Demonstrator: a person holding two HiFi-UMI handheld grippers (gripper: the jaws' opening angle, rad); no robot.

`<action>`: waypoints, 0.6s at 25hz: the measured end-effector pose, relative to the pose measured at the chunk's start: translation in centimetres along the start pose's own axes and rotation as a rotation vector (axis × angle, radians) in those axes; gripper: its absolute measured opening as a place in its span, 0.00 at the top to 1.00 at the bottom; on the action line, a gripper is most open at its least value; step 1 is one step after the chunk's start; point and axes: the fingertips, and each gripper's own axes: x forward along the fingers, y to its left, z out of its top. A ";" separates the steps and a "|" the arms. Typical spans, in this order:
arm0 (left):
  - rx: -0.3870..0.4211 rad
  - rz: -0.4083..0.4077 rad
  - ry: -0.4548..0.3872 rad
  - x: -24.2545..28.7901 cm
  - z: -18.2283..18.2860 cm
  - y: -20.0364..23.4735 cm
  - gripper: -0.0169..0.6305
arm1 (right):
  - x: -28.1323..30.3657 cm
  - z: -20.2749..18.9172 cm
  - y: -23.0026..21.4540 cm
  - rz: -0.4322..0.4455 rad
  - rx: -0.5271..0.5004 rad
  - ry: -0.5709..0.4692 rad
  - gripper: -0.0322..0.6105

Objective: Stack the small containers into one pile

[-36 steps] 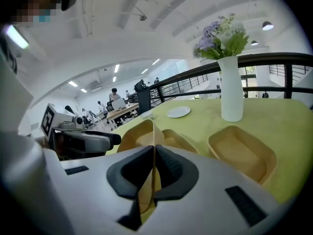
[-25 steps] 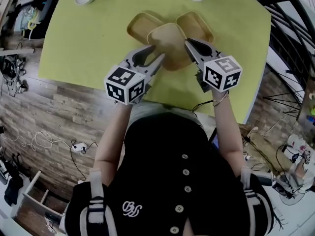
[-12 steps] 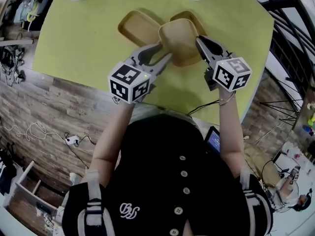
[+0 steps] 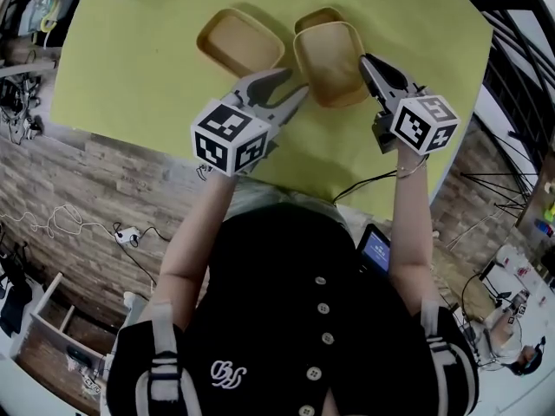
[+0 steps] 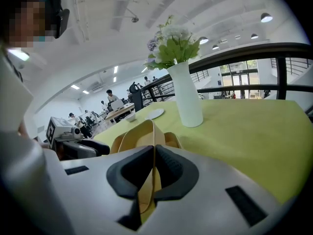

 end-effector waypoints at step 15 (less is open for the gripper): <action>-0.018 0.012 0.004 2.0 0.0 0.4 0.74 | 1.8 2.2 -3.2 0.100 -0.021 0.146 0.90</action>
